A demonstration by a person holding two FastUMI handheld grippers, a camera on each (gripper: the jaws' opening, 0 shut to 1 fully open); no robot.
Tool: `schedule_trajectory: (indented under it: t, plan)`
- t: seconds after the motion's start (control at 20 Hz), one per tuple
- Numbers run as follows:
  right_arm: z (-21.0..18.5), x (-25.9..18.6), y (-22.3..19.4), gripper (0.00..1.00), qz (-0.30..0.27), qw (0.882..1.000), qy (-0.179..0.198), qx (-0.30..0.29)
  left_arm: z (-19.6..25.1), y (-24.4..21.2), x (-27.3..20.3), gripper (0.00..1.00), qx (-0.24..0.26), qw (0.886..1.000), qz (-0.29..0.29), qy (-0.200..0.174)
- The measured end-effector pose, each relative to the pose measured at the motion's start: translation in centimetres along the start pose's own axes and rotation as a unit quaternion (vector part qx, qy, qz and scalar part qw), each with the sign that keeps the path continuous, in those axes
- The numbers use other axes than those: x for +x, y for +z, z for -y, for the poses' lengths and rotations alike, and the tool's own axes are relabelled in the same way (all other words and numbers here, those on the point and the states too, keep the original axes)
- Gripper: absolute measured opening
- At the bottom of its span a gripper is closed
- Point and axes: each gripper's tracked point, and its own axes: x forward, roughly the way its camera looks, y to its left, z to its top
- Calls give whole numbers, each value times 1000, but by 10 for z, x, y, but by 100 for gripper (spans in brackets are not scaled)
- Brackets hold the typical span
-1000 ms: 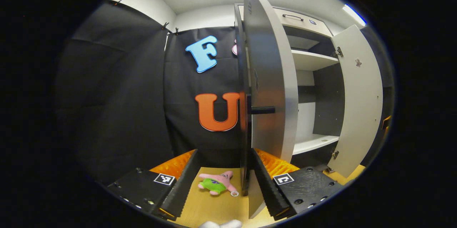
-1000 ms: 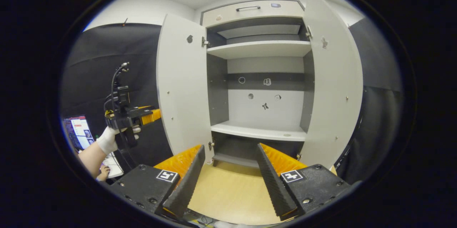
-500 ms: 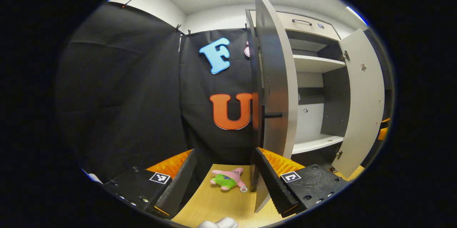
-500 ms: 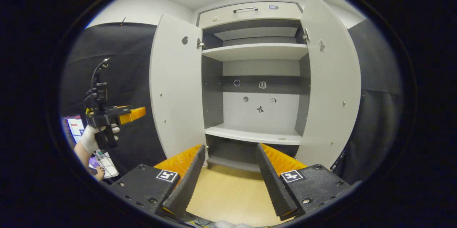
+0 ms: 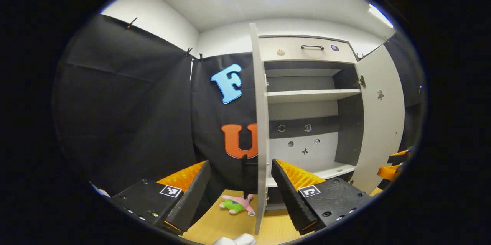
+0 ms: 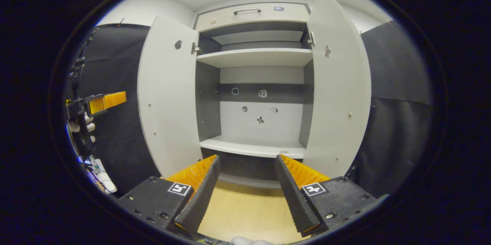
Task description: Open the right door of the double-door shoe cabinet with the right hand, and open the left door with the left hand.
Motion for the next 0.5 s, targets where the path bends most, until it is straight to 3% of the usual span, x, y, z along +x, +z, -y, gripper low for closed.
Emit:
schedule_trajectory:
  t: [0.2, 0.3, 0.5]
  plan:
    - [14, -1, -2, 91, 2, 1000, -21, 11, 48, -15, 2, 95, 15, 999, -9, -27]
    - [25, -1, -3, 92, 4, 999, -42, 17, 78, -33, 3, 96, 3, 998, -27, -58]
    - [36, -1, -8, 96, -2, 998, -56, 22, 111, -60, 2, 96, -3, 996, -55, -77]
